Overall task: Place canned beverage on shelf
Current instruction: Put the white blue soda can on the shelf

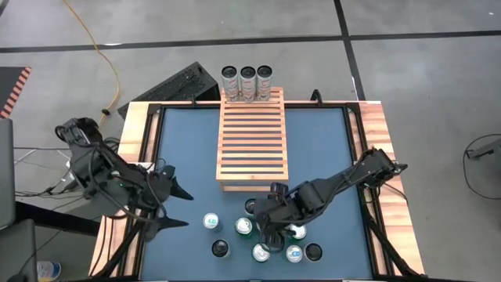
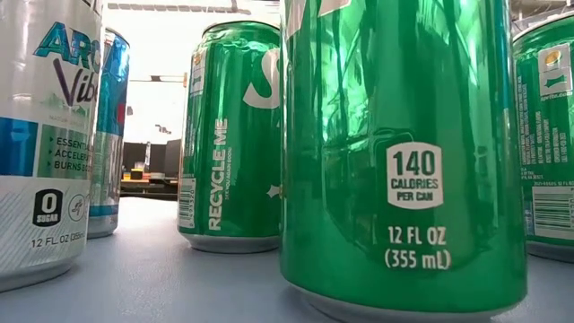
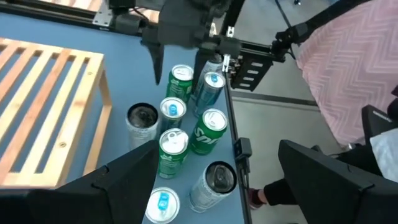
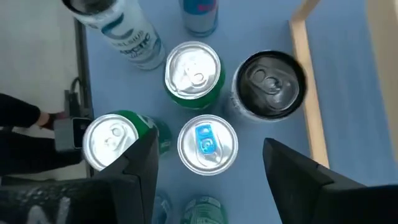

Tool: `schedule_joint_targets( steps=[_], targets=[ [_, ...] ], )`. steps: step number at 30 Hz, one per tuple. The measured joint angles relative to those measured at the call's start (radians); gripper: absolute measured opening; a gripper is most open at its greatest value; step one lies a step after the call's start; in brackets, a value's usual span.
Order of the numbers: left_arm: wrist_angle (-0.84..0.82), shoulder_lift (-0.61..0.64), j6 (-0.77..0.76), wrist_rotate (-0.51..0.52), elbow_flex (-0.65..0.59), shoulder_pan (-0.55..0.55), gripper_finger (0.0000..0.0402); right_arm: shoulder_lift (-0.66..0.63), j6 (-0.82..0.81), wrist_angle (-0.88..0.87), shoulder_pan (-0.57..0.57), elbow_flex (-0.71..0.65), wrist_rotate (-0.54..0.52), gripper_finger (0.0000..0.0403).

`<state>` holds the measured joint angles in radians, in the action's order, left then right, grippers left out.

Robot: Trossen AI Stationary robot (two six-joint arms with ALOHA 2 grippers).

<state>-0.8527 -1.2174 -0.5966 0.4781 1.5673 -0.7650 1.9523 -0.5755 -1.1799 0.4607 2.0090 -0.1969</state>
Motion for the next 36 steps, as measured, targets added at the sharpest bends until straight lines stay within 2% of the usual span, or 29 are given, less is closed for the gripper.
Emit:
schedule_joint_targets(
  steps=[8,26,31,36],
  targets=[
    [0.008,-0.030,0.005,-0.003,0.000,-0.001,0.0318,0.020,-0.001,-0.006,0.005,-0.002,-0.028,0.0233],
    [0.036,-0.029,0.036,0.035,0.000,-0.009,0.0318,0.033,-0.033,0.127,0.019,-0.053,-0.103,0.0233],
    [0.036,-0.029,0.047,0.034,0.000,-0.009,0.0318,0.033,0.047,0.134,0.010,-0.053,-0.196,0.0233],
    [0.036,-0.029,0.054,0.034,0.000,-0.009,0.0318,0.033,0.110,0.145,-0.014,-0.053,-0.196,0.0233]
  ],
)
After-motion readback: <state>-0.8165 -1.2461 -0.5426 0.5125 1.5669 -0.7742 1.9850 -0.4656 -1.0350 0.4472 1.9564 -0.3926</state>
